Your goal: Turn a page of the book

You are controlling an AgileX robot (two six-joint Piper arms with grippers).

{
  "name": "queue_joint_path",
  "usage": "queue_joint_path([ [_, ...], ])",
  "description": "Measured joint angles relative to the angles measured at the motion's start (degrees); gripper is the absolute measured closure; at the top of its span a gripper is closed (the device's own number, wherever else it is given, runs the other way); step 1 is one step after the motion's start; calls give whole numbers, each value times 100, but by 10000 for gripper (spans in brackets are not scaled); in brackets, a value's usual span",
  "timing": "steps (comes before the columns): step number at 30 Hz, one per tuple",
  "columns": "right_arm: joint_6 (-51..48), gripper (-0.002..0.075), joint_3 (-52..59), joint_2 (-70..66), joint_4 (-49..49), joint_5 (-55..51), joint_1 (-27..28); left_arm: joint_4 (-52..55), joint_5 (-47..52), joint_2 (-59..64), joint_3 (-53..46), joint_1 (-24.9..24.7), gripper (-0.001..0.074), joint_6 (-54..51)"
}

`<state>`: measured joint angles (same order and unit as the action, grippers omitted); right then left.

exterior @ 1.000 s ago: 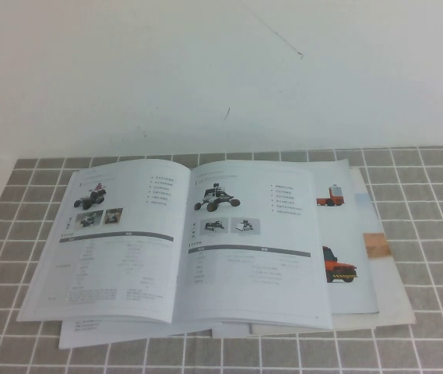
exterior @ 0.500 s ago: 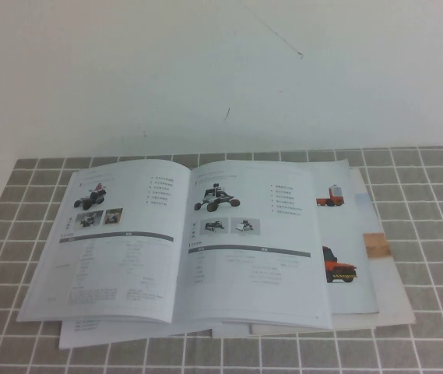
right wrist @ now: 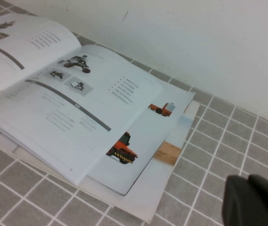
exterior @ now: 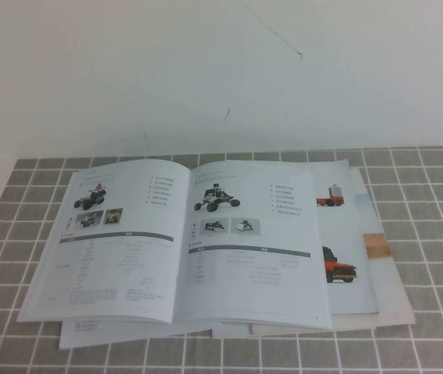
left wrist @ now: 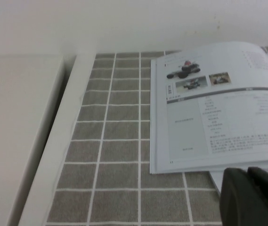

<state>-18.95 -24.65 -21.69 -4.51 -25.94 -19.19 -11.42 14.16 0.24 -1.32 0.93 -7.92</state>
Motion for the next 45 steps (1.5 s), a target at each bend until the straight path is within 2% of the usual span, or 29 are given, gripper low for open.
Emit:
queue_joint_path([
  [6,0,716,0,0,0,0,0,0,389,-67,10,-66,737,-3],
  [35,-20,716,0,23,0,0,12,8,475,-72,32,-135,737,-13],
  [38,-107,716,52,210,11,36,299,8,475,-72,32,-135,737,-13],
  [45,-100,716,824,897,-21,92,1585,8,475,-72,32,-135,737,-13],
])
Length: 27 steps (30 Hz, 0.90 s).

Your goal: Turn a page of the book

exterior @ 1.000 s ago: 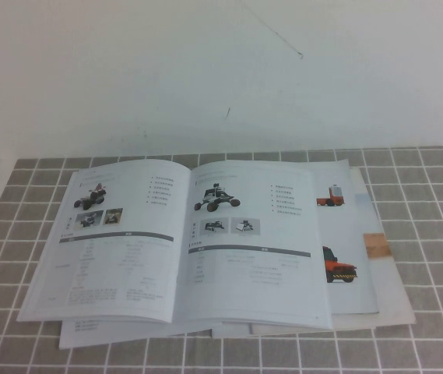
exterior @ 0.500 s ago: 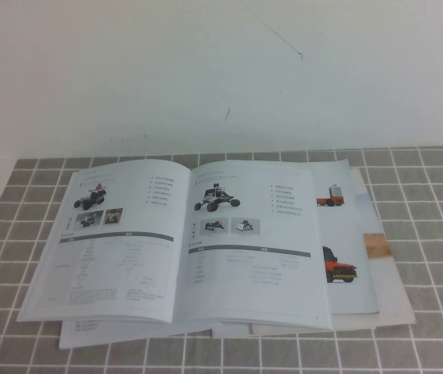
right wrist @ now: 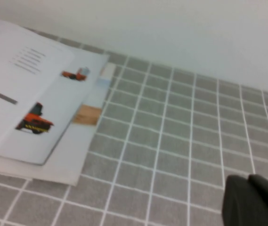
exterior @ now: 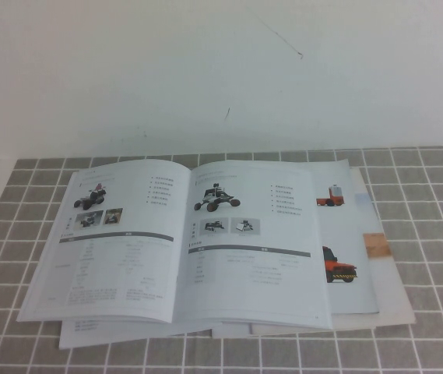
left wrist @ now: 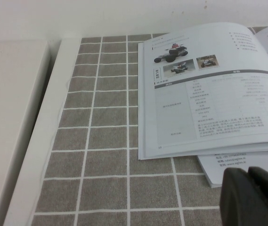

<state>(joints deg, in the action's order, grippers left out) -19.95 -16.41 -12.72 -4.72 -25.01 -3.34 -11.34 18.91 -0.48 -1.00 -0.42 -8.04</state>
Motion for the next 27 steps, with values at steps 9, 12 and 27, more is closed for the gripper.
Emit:
queue_joint_path([
  [9,159,716,1654,1326,-477,127,1096,3,0,-9,0,0,737,0],
  [12,210,716,1712,1336,-628,277,1106,3,0,-13,0,0,737,0],
  [27,-161,716,1723,1336,-638,301,1106,3,0,-22,0,0,737,0],
])
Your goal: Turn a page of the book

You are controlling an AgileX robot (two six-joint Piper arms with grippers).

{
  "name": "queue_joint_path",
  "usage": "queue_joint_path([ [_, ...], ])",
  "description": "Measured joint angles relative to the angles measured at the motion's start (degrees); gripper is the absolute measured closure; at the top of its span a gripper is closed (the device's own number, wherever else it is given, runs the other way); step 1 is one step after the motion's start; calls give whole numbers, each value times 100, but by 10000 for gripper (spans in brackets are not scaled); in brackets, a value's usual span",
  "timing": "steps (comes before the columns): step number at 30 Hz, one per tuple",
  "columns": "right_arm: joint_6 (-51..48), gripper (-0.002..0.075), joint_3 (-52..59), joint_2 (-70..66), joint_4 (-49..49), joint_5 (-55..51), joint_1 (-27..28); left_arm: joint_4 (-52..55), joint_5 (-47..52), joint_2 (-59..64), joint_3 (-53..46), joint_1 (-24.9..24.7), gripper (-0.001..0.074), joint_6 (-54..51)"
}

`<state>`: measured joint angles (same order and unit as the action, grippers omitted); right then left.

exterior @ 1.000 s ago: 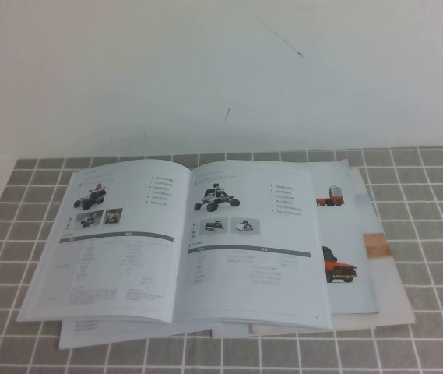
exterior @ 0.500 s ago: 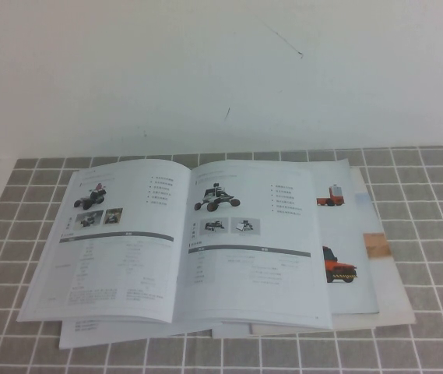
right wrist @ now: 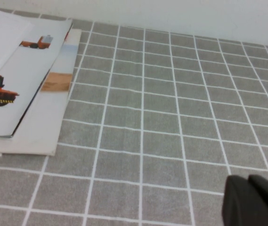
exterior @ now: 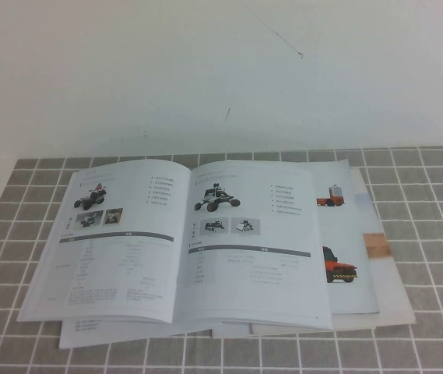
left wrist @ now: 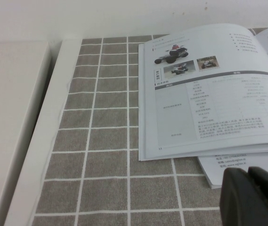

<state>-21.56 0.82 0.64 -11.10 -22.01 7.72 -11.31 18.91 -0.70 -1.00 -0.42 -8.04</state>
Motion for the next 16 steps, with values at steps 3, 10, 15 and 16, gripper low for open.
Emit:
queue_joint_path([
  [3,0,716,0,0,-12,0,0,0,0,0,0,0,737,0],
  [10,-2,716,0,0,-48,13,0,0,0,0,0,0,737,0],
  [15,-14,716,8,0,-51,16,0,0,0,0,0,0,737,0],
  [16,-14,716,8,0,-51,25,0,0,0,0,0,0,737,0],
])
